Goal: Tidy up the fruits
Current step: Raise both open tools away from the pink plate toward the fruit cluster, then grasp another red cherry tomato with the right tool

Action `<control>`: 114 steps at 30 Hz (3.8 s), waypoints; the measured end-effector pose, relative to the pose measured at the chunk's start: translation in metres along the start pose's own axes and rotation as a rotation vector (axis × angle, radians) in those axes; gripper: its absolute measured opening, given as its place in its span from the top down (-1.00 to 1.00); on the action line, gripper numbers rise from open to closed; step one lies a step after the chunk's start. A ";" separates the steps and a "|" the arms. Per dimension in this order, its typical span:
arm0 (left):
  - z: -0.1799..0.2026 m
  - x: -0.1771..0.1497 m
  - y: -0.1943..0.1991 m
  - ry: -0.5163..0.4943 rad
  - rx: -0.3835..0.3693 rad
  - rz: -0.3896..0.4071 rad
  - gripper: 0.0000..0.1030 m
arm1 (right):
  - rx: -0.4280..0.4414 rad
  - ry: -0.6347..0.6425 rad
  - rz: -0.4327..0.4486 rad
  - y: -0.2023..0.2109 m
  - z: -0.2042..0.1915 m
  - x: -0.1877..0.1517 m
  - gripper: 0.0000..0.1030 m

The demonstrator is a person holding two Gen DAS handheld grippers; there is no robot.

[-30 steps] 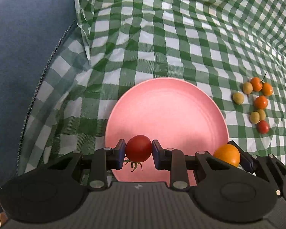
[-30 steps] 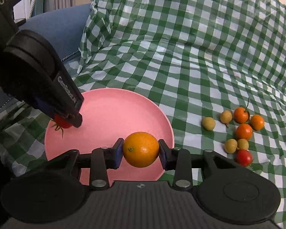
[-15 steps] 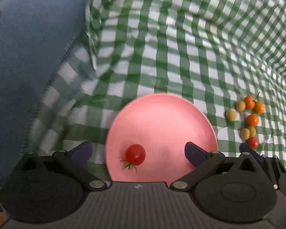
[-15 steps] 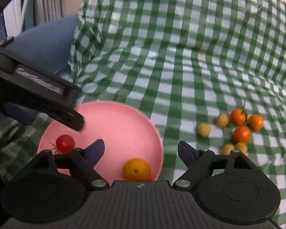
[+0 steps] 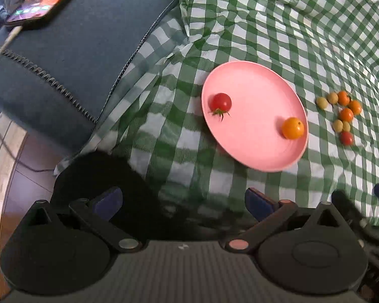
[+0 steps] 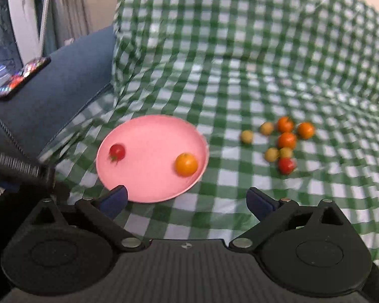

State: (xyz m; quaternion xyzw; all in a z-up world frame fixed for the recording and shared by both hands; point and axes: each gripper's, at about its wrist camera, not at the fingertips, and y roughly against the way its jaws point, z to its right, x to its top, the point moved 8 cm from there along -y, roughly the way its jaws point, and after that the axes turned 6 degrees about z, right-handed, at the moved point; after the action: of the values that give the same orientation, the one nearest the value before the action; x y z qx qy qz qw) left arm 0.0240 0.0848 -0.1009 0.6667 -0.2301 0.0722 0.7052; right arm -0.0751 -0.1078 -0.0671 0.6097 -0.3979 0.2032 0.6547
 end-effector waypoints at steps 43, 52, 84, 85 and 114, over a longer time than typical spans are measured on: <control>0.033 -0.044 0.078 -0.178 0.040 0.229 -1.00 | -0.016 0.012 0.199 0.102 -0.013 0.005 -0.98; 0.039 -0.040 0.065 -0.218 0.072 0.199 -1.00 | 0.003 -0.026 0.175 0.086 -0.003 0.001 -0.98; 0.138 0.058 -0.033 -0.280 0.145 0.065 -1.00 | -0.234 -0.054 0.030 -0.166 0.188 -0.037 -0.98; 0.140 0.060 -0.036 -0.281 0.146 0.064 -1.00 | -0.250 -0.017 0.036 -0.171 0.188 -0.036 -0.98; 0.325 0.081 -0.185 -0.391 -0.080 -0.178 -1.00 | -0.505 -0.356 0.051 -0.145 0.292 -0.047 0.41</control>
State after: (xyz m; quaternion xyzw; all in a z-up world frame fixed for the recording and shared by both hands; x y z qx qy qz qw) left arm 0.0970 -0.2673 -0.2331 0.6573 -0.3054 -0.1305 0.6765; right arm -0.0738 -0.4028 -0.2131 0.4434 -0.5595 0.0044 0.7002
